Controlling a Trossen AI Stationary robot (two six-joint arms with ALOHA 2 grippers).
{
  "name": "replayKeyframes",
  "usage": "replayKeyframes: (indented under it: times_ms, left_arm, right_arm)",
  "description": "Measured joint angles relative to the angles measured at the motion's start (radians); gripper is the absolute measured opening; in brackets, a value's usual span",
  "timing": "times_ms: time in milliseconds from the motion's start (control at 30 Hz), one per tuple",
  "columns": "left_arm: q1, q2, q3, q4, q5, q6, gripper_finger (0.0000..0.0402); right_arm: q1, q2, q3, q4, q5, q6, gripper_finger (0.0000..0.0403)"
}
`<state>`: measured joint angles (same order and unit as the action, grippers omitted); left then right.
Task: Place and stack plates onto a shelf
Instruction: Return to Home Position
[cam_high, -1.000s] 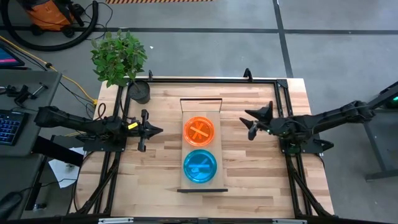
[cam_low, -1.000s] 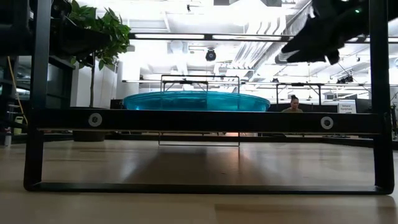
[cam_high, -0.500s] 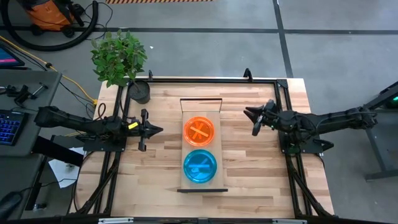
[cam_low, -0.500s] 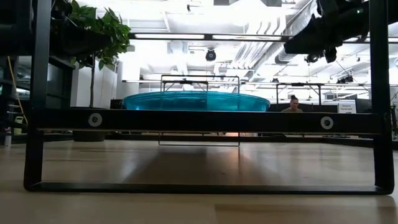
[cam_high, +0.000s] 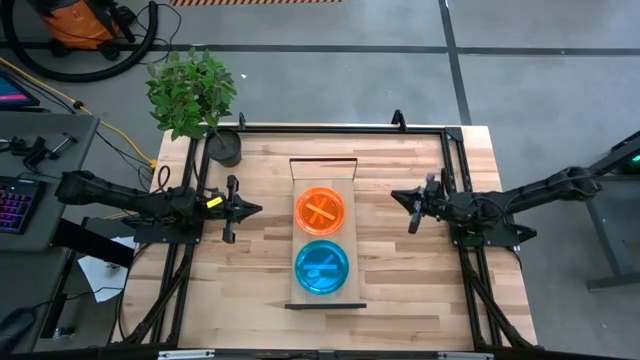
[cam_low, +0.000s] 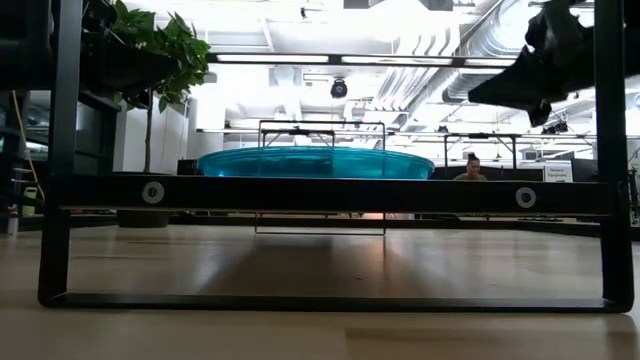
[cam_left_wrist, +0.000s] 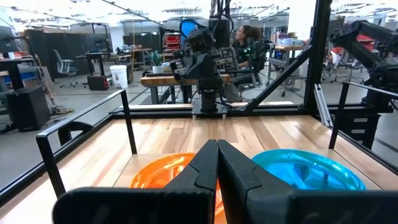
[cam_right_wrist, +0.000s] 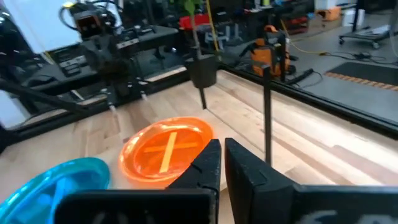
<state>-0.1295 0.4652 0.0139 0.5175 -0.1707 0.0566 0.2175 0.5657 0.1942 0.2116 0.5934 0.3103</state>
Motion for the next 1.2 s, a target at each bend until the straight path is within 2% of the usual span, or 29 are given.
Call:
replayKeyframes:
  times_ms: [267,600,933,1133,1200]
  left_arm:
    - [0.000,0.000,0.000,-0.001,0.000,0.000,0.0001]
    - [0.000,-0.004,0.001,-0.019,0.000,0.000,0.0001]
    - [-0.002,-0.289,0.000,-0.268,0.002,0.000,0.0001]
    - [-0.002,-0.421,-0.001,-0.470,0.003,-0.001,0.0001]
    - [-0.002,-0.444,-0.002,-0.481,0.009,-0.001,0.0001]
  right_arm:
    - [0.067,-0.093,-0.186,0.198,-0.002,-0.059,0.0002]
    - [0.110,-0.124,-0.184,0.164,0.000,-0.130,0.0000]
    - [0.111,-0.121,-0.185,0.024,0.000,0.000,0.0000]
    - [0.111,-0.121,-0.185,-0.008,0.000,0.003,0.0000]
    - [0.111,-0.121,-0.185,-0.008,0.000,0.003,0.0000]
